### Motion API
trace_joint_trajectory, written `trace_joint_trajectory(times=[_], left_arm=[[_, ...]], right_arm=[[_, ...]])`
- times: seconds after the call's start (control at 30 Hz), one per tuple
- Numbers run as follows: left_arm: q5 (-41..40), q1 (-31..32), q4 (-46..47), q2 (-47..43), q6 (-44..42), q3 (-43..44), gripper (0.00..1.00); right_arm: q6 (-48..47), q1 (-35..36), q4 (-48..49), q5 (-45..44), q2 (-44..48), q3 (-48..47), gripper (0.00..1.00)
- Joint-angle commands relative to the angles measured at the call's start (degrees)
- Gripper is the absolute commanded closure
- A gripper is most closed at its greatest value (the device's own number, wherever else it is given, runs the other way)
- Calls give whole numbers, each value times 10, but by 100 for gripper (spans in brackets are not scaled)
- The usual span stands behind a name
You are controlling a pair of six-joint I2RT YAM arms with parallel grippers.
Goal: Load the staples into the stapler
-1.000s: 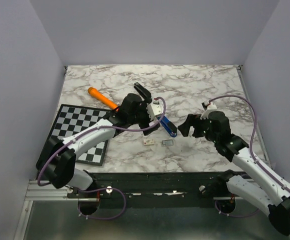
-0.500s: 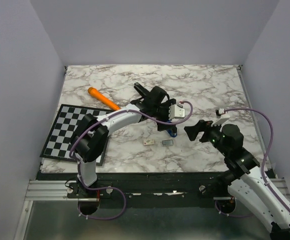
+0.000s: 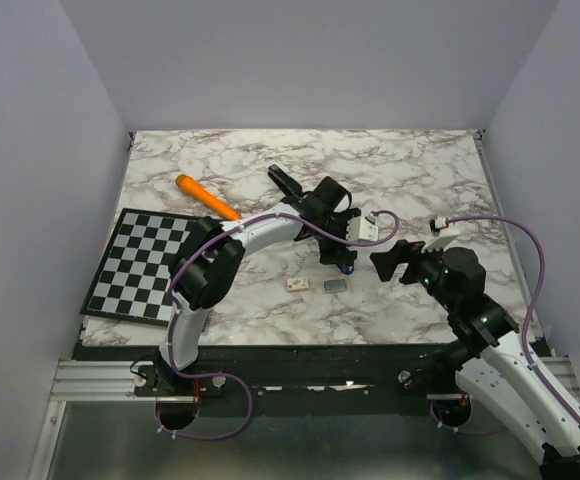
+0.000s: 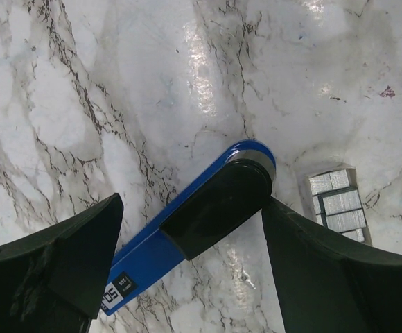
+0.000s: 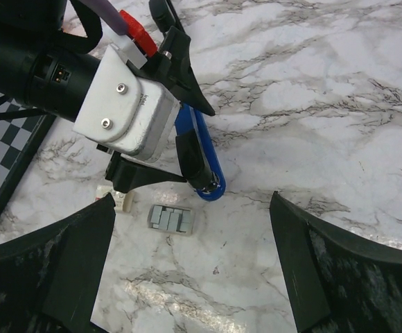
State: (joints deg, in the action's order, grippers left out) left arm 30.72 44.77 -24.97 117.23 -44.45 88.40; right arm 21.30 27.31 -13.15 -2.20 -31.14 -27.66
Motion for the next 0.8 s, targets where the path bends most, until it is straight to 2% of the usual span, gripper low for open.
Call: trace_joint_trajectory(times=[0.0,0.07,0.1,0.23,0.4,0.5,0.77], left_arm=[[22,5,-11,25,-9,30,15],[22,4,-3,31,0,34,18],[19,4,-1,33,4,34,23],[3,2,21,30,35,23,32],[-42,-7,65,13,103,-13,53],[-75,-15,82,2,157,-30,63],[-148,-21,107,-55,274,-95,63]], right_arm=[[-10,1,-3,-23,-2,7,0],[-13,1,-3,-26,-3,9,0],[-14,1,-3,-28,-5,9,0],[-12,0,-3,-29,-14,10,0],[-10,1,0,-27,-23,12,0],[-8,1,3,-25,-28,14,0],[-3,0,8,-18,-34,22,0]])
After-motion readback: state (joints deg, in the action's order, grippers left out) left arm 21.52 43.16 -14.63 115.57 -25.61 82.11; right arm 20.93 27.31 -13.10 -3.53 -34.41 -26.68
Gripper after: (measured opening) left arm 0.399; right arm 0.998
